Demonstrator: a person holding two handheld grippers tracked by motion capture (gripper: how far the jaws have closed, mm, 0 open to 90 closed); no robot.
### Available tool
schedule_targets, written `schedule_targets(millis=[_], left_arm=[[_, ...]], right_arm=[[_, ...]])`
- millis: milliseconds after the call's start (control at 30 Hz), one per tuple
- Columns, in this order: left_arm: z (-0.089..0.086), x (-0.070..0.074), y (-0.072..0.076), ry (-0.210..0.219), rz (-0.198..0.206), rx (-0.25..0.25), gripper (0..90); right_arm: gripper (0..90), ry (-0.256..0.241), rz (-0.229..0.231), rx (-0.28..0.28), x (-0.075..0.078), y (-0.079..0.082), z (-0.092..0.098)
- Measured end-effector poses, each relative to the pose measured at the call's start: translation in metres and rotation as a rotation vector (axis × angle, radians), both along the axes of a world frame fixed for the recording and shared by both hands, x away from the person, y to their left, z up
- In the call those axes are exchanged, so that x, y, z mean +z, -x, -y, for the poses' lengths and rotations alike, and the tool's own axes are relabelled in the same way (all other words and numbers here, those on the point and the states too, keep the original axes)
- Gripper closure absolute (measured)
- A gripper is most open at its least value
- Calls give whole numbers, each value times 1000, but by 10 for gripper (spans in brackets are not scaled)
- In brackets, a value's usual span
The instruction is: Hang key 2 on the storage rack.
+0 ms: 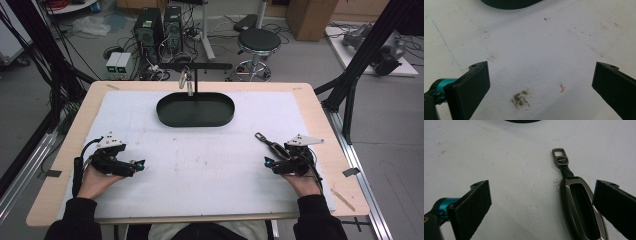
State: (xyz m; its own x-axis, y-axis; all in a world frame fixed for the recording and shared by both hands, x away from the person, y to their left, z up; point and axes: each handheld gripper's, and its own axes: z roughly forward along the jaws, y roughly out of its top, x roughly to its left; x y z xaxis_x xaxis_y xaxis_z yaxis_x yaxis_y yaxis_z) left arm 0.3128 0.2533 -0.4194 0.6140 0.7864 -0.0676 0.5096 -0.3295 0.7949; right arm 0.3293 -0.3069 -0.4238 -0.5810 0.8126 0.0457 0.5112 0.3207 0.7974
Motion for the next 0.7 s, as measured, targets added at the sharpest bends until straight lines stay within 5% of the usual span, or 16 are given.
schedule_targets(millis=[700], left_arm=[[-10,-8,15,14,-9,13,20]], right_arm=[[14,28,-27,35,9,-24,-15]])
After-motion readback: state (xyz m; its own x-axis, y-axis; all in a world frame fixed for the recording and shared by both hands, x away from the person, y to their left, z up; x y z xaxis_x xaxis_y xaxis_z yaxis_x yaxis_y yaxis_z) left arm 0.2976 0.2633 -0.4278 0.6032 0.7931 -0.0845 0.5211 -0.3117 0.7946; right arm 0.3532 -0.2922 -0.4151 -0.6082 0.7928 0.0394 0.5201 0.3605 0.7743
